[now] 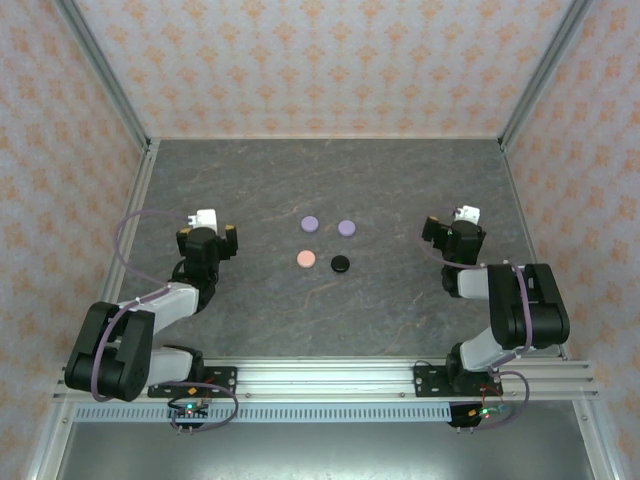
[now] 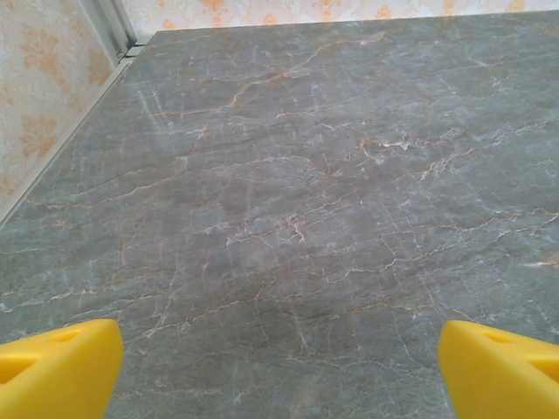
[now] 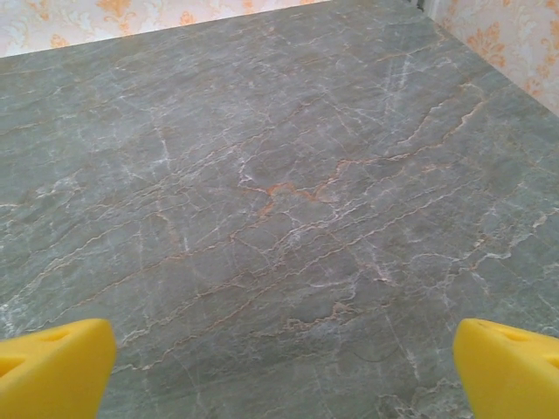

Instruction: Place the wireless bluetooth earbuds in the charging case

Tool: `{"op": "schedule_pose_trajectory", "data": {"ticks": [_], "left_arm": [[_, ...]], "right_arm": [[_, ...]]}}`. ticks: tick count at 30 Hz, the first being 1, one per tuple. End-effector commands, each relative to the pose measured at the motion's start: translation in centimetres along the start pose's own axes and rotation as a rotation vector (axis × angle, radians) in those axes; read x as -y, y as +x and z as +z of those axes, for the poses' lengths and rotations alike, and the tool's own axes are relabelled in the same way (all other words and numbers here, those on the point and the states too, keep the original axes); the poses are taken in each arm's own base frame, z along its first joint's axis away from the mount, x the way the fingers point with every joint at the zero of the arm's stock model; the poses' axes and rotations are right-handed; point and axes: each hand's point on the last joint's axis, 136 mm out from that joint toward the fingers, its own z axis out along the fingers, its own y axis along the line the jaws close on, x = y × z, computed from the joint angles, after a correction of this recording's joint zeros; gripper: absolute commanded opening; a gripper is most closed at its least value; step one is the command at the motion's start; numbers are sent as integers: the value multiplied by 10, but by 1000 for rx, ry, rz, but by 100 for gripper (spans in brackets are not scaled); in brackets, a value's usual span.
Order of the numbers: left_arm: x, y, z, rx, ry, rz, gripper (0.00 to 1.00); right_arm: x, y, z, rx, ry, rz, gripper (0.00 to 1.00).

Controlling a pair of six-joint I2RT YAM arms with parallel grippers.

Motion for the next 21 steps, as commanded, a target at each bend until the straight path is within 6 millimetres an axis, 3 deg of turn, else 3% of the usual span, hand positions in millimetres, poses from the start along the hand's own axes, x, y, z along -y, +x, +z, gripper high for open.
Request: {"op": "schedule_pose_trajectory", "data": {"ticks": [1, 7, 10, 11, 12, 16, 21], "left_arm": [[8, -22, 0, 85, 84, -28, 93], [0, -18, 7, 143, 98, -65, 93], [-5, -7, 26, 139, 70, -98, 94], [-1, 1, 34, 41, 80, -74, 94], [3, -6, 40, 12, 86, -57, 94], [4, -5, 39, 23, 84, -51, 100], [4, -5, 39, 25, 82, -50, 100]], "right_arm": [[-6, -10, 0, 26, -27, 25, 99], [-6, -9, 0, 18, -23, 17, 99], [-7, -9, 0, 18, -20, 12, 99], [-7, -9, 0, 18, -20, 12, 99], [-7, -10, 0, 20, -21, 12, 99], [-7, -10, 0, 14, -20, 9, 99], [-7, -10, 0, 17, -20, 10, 99]]}}
